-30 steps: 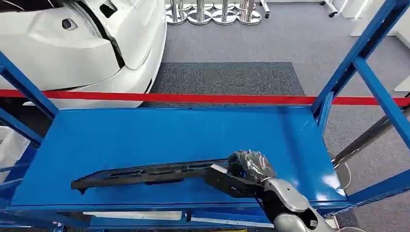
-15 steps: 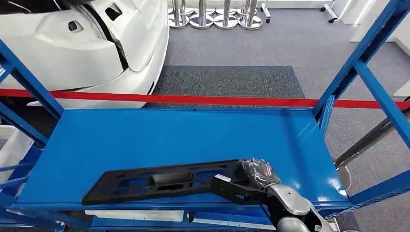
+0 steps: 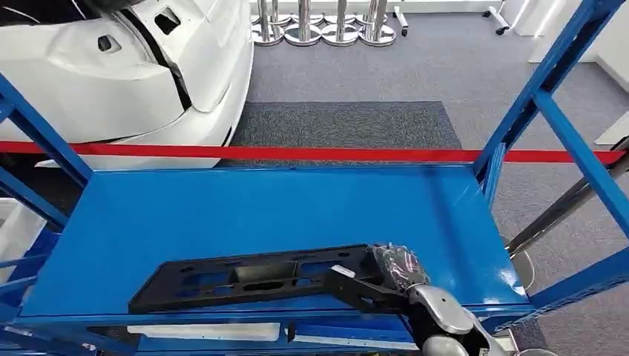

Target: Take the parts from the cabinet and place them on the table.

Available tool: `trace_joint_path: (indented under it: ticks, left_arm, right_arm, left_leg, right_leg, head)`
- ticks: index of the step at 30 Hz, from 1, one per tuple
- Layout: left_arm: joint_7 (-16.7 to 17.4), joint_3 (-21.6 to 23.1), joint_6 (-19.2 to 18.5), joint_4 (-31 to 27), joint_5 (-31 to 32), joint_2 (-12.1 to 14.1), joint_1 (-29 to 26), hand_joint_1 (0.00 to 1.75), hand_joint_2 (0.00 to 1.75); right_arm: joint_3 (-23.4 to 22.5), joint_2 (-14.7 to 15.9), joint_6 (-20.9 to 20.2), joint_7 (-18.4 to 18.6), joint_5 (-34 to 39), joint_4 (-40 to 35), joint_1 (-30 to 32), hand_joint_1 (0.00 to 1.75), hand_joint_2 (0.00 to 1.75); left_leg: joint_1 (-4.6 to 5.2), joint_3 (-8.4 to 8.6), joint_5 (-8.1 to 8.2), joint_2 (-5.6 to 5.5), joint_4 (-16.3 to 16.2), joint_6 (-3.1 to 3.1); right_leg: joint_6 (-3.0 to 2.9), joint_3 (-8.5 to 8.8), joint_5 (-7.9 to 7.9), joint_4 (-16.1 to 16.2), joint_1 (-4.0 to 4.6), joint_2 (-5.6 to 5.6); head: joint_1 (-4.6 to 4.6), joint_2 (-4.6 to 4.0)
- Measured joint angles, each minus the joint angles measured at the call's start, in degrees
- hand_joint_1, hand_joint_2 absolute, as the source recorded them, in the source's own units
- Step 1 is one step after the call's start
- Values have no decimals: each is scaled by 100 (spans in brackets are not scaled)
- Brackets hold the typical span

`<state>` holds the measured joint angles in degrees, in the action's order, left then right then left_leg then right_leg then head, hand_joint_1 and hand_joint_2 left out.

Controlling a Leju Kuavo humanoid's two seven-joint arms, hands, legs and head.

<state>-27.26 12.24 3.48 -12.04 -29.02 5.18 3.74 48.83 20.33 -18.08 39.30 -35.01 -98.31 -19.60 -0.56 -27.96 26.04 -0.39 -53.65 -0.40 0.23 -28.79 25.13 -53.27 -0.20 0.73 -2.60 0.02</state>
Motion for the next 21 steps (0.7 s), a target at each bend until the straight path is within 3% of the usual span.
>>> trace_joint_path:
  ticks: [3, 4, 6, 7, 8, 9, 10, 12, 13, 14, 17, 18, 19, 21]
  left_arm:
    - [0, 0, -11, 0, -2, -9, 9, 0, 175]
    - [-2, 0, -15, 0, -2, -15, 20, 0, 175]
    - [0, 0, -33, 0, -7, -17, 23, 0, 175]
    - [0, 0, -44, 0, -11, -24, 19, 0, 175]
    - [0, 0, -44, 0, -11, -24, 11, 0, 175]
    - [0, 0, -52, 0, -15, -26, 5, 0, 175]
    - [0, 0, -65, 0, -33, -28, 5, 0, 175]
    - [0, 0, -94, 0, -50, -39, 15, 0, 175]
    - [0, 0, -103, 0, -53, -48, 20, 0, 175]
    - [0, 0, -105, 0, -53, -52, 31, 0, 175]
    - [0, 2, -107, 0, -53, -52, 29, 0, 175]
    - [-2, 2, -109, 0, -53, -46, 28, 0, 175]
    - [0, 2, -114, 0, -53, -37, 29, 0, 175]
    - [2, 2, -144, 0, -57, -35, 31, 0, 175]
  right_arm:
    - [0, 13, 13, 0, -24, 11, -16, 175, 175]
    - [2, 13, 31, 0, -44, 20, -23, 175, 175]
    - [22, 15, 118, -44, -105, 57, -26, 175, 175]
    - [37, 15, 188, -89, -172, 81, -18, 175, 175]
    - [50, 15, 276, -160, -243, 112, -6, 175, 175]
    - [83, 13, 363, -239, -339, 144, -5, 175, 175]
    - [122, 0, 461, -322, -450, 181, -8, 175, 175]
    - [153, -35, 555, -456, -548, 247, -11, 175, 175]
    - [164, -55, 590, -490, -581, 276, -23, 175, 175]
    - [177, -94, 608, -531, -595, 302, -32, 175, 175]
    - [201, -175, 612, -557, -621, 378, -37, 175, 175]
    - [221, -206, 612, -568, -658, 398, -52, 175, 175]
    - [245, -238, 612, -573, -719, 420, -66, 175, 175]
    - [282, -280, 693, -614, -791, 452, -63, 175, 175]
  left_leg:
    - [-33, 20, -78, 28, 53, 136]
    - [-32, -1, -89, 35, 54, 158]
    - [-28, -62, -107, 45, 53, 192]
    - [-23, -91, -112, 49, 49, 194]
    - [-19, -115, -119, 54, 44, 193]
    - [-16, -123, -124, 56, 40, 190]
    - [-13, -125, -127, 56, 36, 185]
    - [-11, -119, -131, 57, 24, 165]
    - [-1, -125, -138, 56, 20, 142]
    - [34, -142, -114, 45, 6, 97]
    - [12, -119, -141, 35, 50, -1]
    - [11, -117, -113, 30, 22, -44]
    - [11, -182, 18, 33, -147, -70]
    - [5, -610, 507, 33, -1034, -103]
  right_leg:
    - [115, 12, 29, -29, -18, 4]
    - [148, -92, 226, -263, -20, -12]
    - [187, -568, 751, -1243, -33, -31]
    - [198, -777, 915, -1662, -33, -32]
    - [201, -919, 971, -1939, -33, -34]
    - [191, -897, 883, -1889, -33, -34]
    - [169, -742, 675, -1574, -33, -35]
    - [96, -196, 175, -505, -28, -35]
    - [57, 29, 84, -59, -21, -36]
    - [44, 12, 88, -1, -9, -38]
    - [-42, 5, 80, -13, 13, -48]
    - [-95, 73, 22, 49, -29, -70]
    - [-116, 73, 12, 64, -38, -93]
    - [-146, 45, 0, 61, -36, -100]
  head:
    - [2, 0]
    - [11, 0]
    - [20, 0]
    - [22, 0]
    - [20, 0]
    - [22, 0]
    - [20, 0]
    - [22, 0]
    - [22, 0]
    - [11, 0]
    - [11, 0]
    - [13, 0]
    - [2, 0]
    - [0, 0]
